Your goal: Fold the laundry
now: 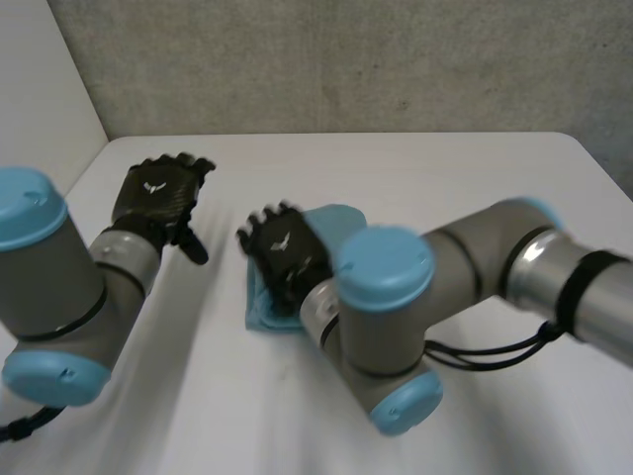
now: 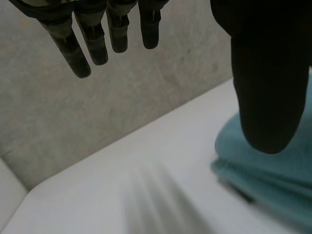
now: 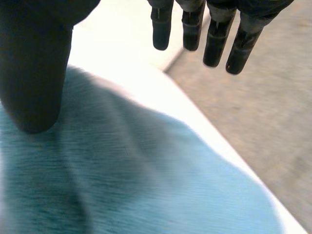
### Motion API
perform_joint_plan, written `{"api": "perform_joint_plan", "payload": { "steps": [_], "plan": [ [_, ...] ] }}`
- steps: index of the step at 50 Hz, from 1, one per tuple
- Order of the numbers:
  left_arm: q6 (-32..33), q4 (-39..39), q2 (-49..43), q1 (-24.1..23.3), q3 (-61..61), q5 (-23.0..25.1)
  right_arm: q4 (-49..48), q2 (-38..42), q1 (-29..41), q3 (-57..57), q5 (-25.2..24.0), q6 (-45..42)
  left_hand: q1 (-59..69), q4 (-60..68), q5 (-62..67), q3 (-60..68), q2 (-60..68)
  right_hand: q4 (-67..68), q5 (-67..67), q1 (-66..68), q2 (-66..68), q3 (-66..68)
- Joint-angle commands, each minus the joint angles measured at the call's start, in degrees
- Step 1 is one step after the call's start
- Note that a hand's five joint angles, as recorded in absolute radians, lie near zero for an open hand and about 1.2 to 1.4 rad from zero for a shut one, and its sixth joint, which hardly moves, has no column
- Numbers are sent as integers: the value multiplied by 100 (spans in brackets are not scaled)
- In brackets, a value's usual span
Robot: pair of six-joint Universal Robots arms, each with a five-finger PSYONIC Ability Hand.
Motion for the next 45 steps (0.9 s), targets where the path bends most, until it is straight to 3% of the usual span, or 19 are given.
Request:
{"api": "perform_joint_plan", "payload": {
  "steps": [1,4,9,19,26,32,34,41,43,45],
  "plan": [
    [-574,-766,-761,-524,1386,48,147,-1252,-978,345,211,1693,20,11,-21,-60,25,-374,-436,-201,-363,-324],
    [-847,-952,-1043,-648,1704,135,409,-1323,-1198,424,89,2202,20,11,-21,-60,25,-374,-436,-201,-363,-324],
    [-1261,-1022,-1658,-894,2021,329,788,-1008,-1365,372,-237,2345,138,128,97,57,143,-374,-436,-201,-363,-324],
    [-1244,-1286,-2151,-807,1741,92,1849,397,-1602,-557,-387,2275,172,163,131,91,177,-374,-436,-201,-363,-324],
    [-1209,-1365,-2037,-604,1626,48,2388,462,-1620,-912,-413,2248,155,146,114,74,160,-374,-436,-201,-363,-324],
    [-875,-1550,-1028,-569,1714,109,2379,-653,-1682,-842,-404,2327,4,-6,-37,-77,9,-374,-436,-201,-363,-324],
    [-866,-1646,-729,-569,1793,118,2310,-1451,-1839,-675,-361,2319,-13,-22,-54,-94,-8,-374,-436,-201,-363,-324],
    [-857,-2455,195,-437,2277,259,2002,-2613,-2402,-148,-264,2248,-215,-224,-256,-296,-210,-374,-436,-201,-363,-324],
    [-857,-2936,588,17,2391,451,1984,-2965,-2727,125,-229,2231,-215,-224,-256,-296,-210,-374,-436,-201,-363,-324],
    [-866,-3044,722,160,2374,557,1984,-3159,-2947,300,-220,2187,-215,-224,-256,-296,-210,-374,-436,-201,-363,-324]
  ]
}}
